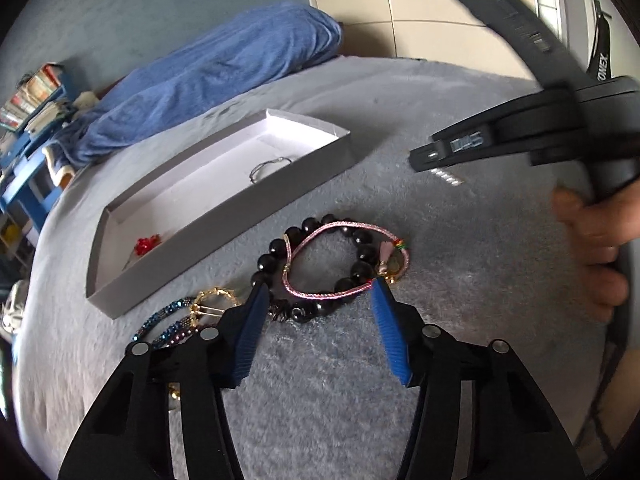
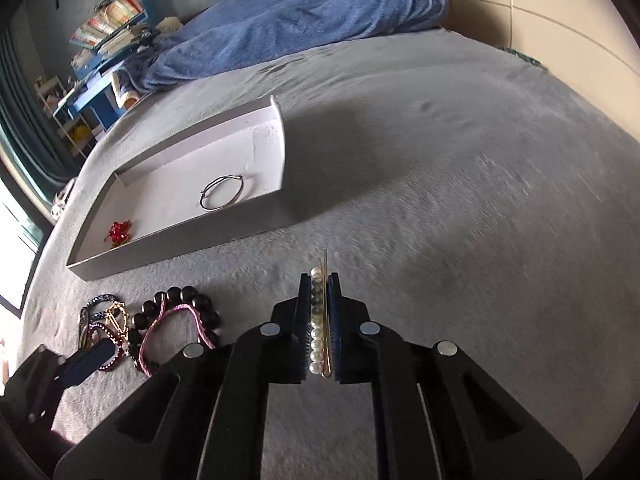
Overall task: Organize jewelry
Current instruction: 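Grasp the pink cord bracelet with the left gripper while the right gripper holds the pearl hairpin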
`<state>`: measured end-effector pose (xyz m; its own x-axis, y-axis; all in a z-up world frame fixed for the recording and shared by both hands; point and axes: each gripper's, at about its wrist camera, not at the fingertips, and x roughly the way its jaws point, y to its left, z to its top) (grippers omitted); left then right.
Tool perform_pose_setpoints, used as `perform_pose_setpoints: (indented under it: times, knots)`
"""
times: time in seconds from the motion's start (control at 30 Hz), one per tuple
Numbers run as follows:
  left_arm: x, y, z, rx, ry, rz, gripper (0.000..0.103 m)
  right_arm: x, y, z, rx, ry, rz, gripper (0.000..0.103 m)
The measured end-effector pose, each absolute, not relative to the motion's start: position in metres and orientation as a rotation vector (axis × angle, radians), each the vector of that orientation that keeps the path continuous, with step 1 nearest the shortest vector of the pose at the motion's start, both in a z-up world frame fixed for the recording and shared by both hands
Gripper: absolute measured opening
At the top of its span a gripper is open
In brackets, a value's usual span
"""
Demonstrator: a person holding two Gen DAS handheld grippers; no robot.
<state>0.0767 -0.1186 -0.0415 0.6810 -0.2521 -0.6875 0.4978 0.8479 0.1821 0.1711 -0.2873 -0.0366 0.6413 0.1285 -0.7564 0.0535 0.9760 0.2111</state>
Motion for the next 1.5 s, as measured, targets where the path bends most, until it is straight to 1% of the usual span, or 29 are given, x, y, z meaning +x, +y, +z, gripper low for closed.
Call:
perform_pose_setpoints:
  times: [0.17,0.23,0.27,0.33,0.37,0.43,0.47,0.7,0.77,0.8,0.83,0.9,1.17,1.2,1.23,1.27,1.33,1.43,1.5]
  knots:
    - [0.083,-0.123,-0.045,0.39,0.718,-0.46,0.047,0.168,-0.29,-0.038,0.253,0.885,0.046,0.008]
    - [0.083,-0.124,-0.046,0.391,0.724,-0.48,0.039,0.168,-0.286,-0.039,0.242,0.892,0.049,0.008]
    - [0.081,-0.124,-0.046,0.392,0.723,-0.484,0.037,0.168,-0.285,-0.039,0.238,0.894,0.05,0.008]
    - [0.081,-0.124,-0.046,0.388,0.726,-0.491,0.025,0.168,-0.284,-0.039,0.235,0.893,0.052,0.008]
    - [0.081,-0.123,-0.046,0.383,0.728,-0.489,0.021,0.169,-0.284,-0.039,0.234,0.892,0.052,0.008]
    - [0.082,-0.119,-0.043,0.361,0.728,-0.486,0.008,0.169,-0.284,-0.039,0.235,0.891,0.054,0.008]
    - [0.082,-0.118,-0.041,0.348,0.727,-0.488,0.004,0.169,-0.284,-0.039,0.235,0.89,0.053,0.008]
    - [0.083,-0.1,-0.027,0.219,0.723,-0.504,0.003,0.168,-0.285,-0.039,0.247,0.887,0.059,0.008]
    - [0.084,-0.098,-0.026,0.215,0.732,-0.499,0.011,0.168,-0.285,-0.04,0.252,0.888,0.063,0.008]
    - [0.082,-0.099,-0.026,0.221,0.73,-0.506,0.021,0.169,-0.285,-0.04,0.252,0.89,0.064,0.008]
    - [0.081,-0.101,-0.025,0.233,0.717,-0.499,0.034,0.169,-0.285,-0.04,0.251,0.89,0.065,0.008]
    - [0.077,-0.105,-0.024,0.253,0.699,-0.514,0.043,0.169,-0.285,-0.04,0.251,0.89,0.068,0.008]
    - [0.081,-0.124,-0.039,0.374,0.714,-0.537,0.044,0.169,-0.283,-0.04,0.249,0.893,0.075,0.008]
    - [0.083,-0.125,-0.04,0.378,0.71,-0.537,0.041,0.17,-0.283,-0.04,0.249,0.893,0.076,0.008]
    - [0.086,-0.126,-0.041,0.379,0.712,-0.543,0.034,0.17,-0.282,-0.04,0.246,0.894,0.076,0.008]
    - [0.088,-0.127,-0.042,0.377,0.72,-0.553,0.03,0.17,-0.282,-0.04,0.244,0.895,0.077,0.008]
    - [0.088,-0.129,-0.044,0.385,0.726,-0.564,0.016,0.17,-0.281,-0.04,0.243,0.896,0.077,0.008]
    - [0.083,-0.131,-0.041,0.392,0.714,-0.586,0.004,0.17,-0.282,-0.04,0.244,0.895,0.077,0.008]
    - [0.082,-0.131,-0.041,0.387,0.716,-0.588,0.003,0.17,-0.281,-0.04,0.244,0.894,0.077,0.008]
